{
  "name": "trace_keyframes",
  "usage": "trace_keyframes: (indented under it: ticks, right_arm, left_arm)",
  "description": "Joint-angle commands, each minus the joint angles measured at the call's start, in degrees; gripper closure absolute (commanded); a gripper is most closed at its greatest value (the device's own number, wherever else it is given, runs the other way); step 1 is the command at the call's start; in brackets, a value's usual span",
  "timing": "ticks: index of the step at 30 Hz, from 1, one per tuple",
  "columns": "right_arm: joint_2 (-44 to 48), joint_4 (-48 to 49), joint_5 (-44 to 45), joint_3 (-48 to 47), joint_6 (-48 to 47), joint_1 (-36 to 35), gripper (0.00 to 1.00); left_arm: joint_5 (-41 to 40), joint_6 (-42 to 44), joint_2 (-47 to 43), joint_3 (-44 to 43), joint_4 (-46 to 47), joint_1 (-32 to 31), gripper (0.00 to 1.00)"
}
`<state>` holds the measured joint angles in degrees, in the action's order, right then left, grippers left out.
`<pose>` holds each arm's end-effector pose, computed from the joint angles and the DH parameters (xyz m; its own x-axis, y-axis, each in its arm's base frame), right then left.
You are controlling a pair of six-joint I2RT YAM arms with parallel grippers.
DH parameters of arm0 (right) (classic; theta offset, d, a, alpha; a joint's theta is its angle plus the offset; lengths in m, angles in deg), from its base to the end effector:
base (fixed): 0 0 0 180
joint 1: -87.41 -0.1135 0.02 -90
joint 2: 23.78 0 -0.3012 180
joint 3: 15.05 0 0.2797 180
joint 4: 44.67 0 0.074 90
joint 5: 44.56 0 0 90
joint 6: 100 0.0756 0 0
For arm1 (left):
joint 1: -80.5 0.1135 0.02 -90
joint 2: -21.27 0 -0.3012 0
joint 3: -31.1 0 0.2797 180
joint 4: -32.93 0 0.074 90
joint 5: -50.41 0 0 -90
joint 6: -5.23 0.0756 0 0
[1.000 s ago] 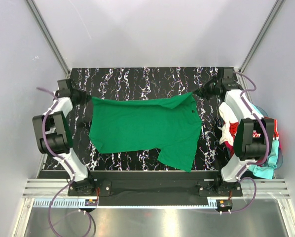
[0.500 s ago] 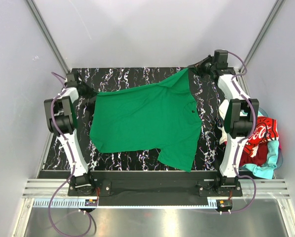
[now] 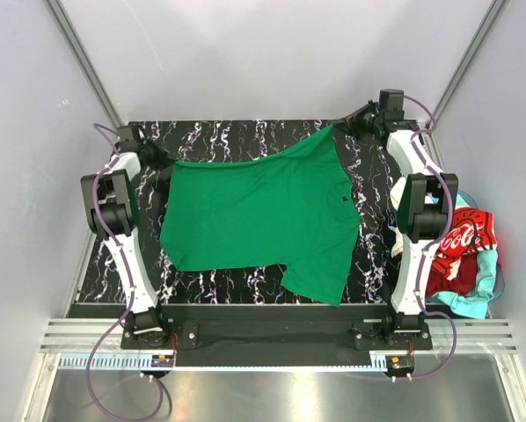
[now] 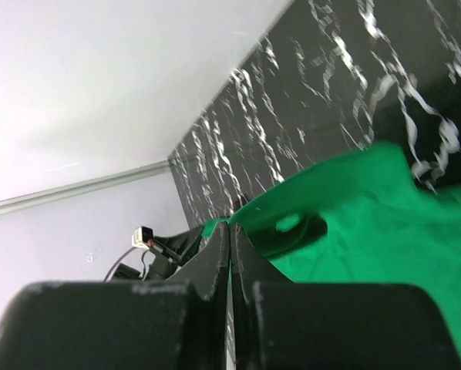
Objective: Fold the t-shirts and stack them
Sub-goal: Fold the tshirt
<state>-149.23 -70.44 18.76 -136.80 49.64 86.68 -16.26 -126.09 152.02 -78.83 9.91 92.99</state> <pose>0.5966 0.0415 0.2712 -0.5957 0.7635 -0.2494 0.2212 0.4545 0.8629 0.5742 0.0965 0.1429 -0.5609 -0.7452 -0.3606 -0.3862 0.6208 -0.6822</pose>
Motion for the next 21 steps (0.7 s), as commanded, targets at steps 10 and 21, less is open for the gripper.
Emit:
trace_keyframes:
  ticks: [10, 21]
  right_arm:
    - [21.2, -12.4, 0.0, 18.8, -6.3, 0.1, 1.00]
    - [30.2, -14.4, 0.4, 32.0, -8.9, 0.2, 1.00]
  left_arm:
    - [-0.4, 5.7, -15.8, 12.6, -7.1, 0.2, 1.00]
    - [-2.5, 9.1, -21.2, 18.8, -13.3, 2.2, 1.00]
